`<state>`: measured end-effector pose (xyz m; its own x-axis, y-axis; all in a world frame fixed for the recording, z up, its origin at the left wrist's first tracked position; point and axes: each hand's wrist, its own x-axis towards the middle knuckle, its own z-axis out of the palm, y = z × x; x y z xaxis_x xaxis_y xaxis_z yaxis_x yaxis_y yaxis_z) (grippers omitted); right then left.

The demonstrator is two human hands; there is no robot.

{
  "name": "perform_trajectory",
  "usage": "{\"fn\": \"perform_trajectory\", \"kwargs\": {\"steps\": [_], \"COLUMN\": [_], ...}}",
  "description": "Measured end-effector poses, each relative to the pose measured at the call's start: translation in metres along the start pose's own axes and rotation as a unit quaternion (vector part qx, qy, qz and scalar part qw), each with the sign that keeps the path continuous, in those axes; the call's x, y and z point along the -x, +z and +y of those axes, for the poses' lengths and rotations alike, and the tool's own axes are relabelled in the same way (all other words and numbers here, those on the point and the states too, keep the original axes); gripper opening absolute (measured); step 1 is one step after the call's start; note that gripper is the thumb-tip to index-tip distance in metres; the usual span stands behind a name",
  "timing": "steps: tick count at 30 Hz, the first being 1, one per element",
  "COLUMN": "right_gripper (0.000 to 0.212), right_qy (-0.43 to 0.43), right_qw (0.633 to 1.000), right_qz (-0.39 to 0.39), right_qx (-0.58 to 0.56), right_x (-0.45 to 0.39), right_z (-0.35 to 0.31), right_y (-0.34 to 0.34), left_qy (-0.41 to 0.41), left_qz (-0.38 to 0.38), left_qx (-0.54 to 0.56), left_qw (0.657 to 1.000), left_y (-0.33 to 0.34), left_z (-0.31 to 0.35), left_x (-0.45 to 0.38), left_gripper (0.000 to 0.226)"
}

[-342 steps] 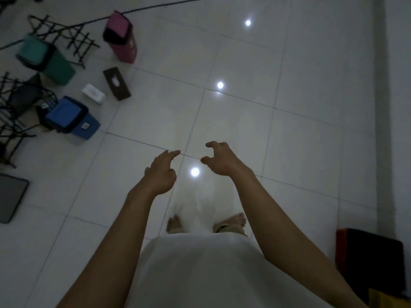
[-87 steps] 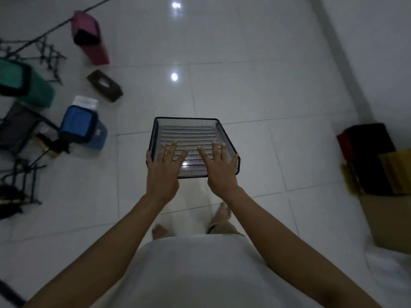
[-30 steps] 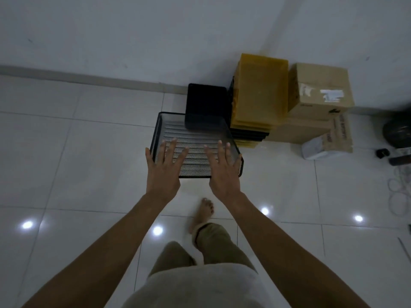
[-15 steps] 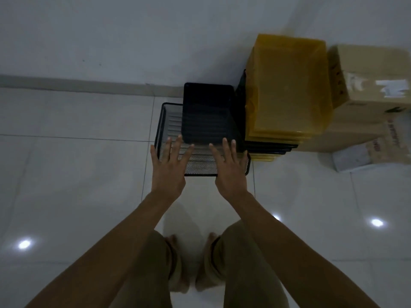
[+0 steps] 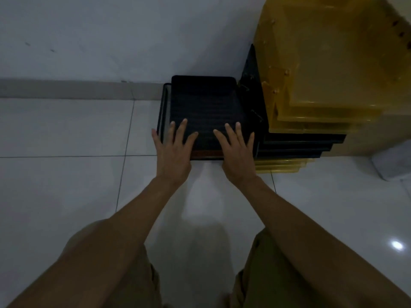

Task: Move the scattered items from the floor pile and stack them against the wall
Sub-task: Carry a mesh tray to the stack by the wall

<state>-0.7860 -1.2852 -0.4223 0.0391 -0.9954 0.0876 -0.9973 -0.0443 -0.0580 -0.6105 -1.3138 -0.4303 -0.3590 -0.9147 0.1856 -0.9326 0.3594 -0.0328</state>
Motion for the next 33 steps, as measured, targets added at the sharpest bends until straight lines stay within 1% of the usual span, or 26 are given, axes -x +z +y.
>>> {"fn": "perform_trajectory", "kwargs": {"steps": [2, 4, 6, 8, 15, 18, 20, 22, 25, 29, 33], "right_gripper": [0.080, 0.076, 0.072, 0.070, 0.073, 0.073, 0.074, 0.076, 0.082, 0.084, 0.085], "right_qy": [0.006, -0.003, -0.010, -0.009, 0.001, 0.009, 0.027, 0.038, 0.044, 0.049, 0.043], "right_qw": [1.000, 1.000, 1.000, 1.000, 1.000, 1.000, 0.999, 0.998, 0.992, 0.989, 0.987], "right_qz": [-0.004, 0.010, 0.023, 0.015, 0.001, -0.003, -0.022, -0.057, -0.116, -0.138, -0.153], "right_qx": [0.003, 0.005, 0.007, 0.012, -0.003, -0.005, -0.003, -0.007, -0.029, -0.030, -0.029], "right_x": [-0.007, -0.012, -0.018, -0.021, -0.035, -0.044, -0.050, -0.052, -0.053, -0.053, -0.055], "right_z": [0.005, 0.005, 0.003, 0.004, 0.010, 0.017, 0.019, 0.019, 0.027, 0.038, 0.042], "right_y": [0.011, 0.014, 0.019, 0.024, 0.042, 0.051, 0.059, 0.068, 0.079, 0.090, 0.094], "left_qy": [0.016, 0.010, -0.005, -0.007, -0.006, -0.018, -0.025, -0.020, -0.007, -0.001, -0.018], "left_qz": [0.017, 0.023, 0.019, 0.010, -0.003, 0.000, -0.020, -0.040, -0.040, -0.074, -0.097], "left_qx": [-0.001, 0.006, 0.015, 0.023, 0.023, 0.032, 0.040, 0.051, 0.080, 0.102, 0.132], "left_qw": [1.000, 1.000, 1.000, 1.000, 1.000, 0.999, 0.999, 0.998, 0.996, 0.992, 0.986], "left_y": [0.014, 0.024, 0.033, 0.037, 0.060, 0.069, 0.076, 0.088, 0.102, 0.111, 0.110], "left_z": [0.000, -0.004, -0.007, -0.008, -0.007, -0.004, -0.006, -0.009, -0.010, -0.007, -0.004], "left_x": [-0.010, -0.014, -0.015, -0.017, -0.032, -0.039, -0.044, -0.046, -0.045, -0.050, -0.055], "left_gripper": [0.074, 0.070, 0.067, 0.065, 0.051, 0.055, 0.062, 0.068, 0.069, 0.072, 0.074]}}
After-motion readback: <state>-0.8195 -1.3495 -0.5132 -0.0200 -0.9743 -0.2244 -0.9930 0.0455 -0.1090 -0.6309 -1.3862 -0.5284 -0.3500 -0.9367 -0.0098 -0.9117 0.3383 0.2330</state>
